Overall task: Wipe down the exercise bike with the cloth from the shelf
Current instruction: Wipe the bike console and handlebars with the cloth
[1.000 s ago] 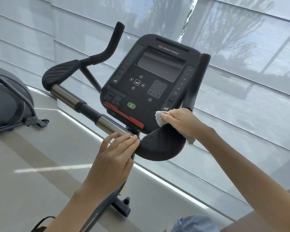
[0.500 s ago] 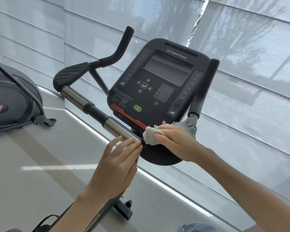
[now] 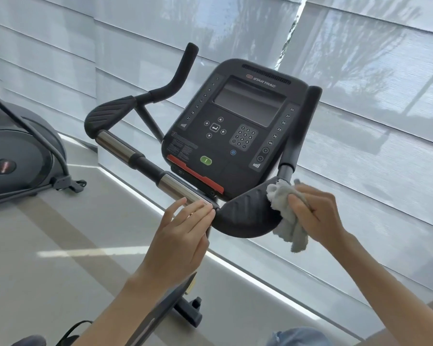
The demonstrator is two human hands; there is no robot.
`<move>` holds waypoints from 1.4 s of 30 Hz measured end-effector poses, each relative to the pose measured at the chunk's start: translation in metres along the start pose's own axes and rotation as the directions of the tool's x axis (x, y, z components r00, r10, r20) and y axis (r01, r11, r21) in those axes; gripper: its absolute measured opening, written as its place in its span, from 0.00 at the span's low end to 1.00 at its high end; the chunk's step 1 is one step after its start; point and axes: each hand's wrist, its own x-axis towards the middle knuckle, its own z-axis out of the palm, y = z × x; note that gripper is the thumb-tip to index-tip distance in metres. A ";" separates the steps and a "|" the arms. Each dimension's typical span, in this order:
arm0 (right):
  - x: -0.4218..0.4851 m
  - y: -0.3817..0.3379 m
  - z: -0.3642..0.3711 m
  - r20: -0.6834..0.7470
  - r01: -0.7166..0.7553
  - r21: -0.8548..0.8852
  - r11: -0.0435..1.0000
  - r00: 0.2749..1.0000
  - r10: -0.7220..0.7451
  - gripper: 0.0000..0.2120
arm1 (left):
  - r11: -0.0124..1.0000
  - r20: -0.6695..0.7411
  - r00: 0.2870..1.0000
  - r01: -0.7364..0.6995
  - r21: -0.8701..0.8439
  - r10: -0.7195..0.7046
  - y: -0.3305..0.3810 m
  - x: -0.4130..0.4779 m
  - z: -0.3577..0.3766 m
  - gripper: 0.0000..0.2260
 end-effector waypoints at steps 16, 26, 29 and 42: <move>-0.022 -0.051 0.055 0.255 0.256 -0.335 0.907 0.951 -0.174 0.13 | 0.994 -0.007 1.000 0.028 -0.103 -0.029 0.001 -0.004 -0.001 0.27; -0.003 -0.039 0.015 -0.104 0.020 -0.099 0.995 0.994 -0.030 0.12 | 0.996 -0.011 0.999 0.032 -0.081 -0.033 0.006 -0.004 0.001 0.27; 0.022 -0.031 0.019 0.073 -0.106 -0.271 0.957 0.989 0.130 0.11 | 0.995 0.010 0.999 0.039 -0.088 -0.038 0.007 -0.004 0.000 0.25; -0.013 -0.059 0.061 0.308 0.286 -0.448 0.847 0.939 -0.155 0.16 | 0.941 0.024 0.984 0.175 -0.290 -0.175 0.003 -0.007 0.001 0.21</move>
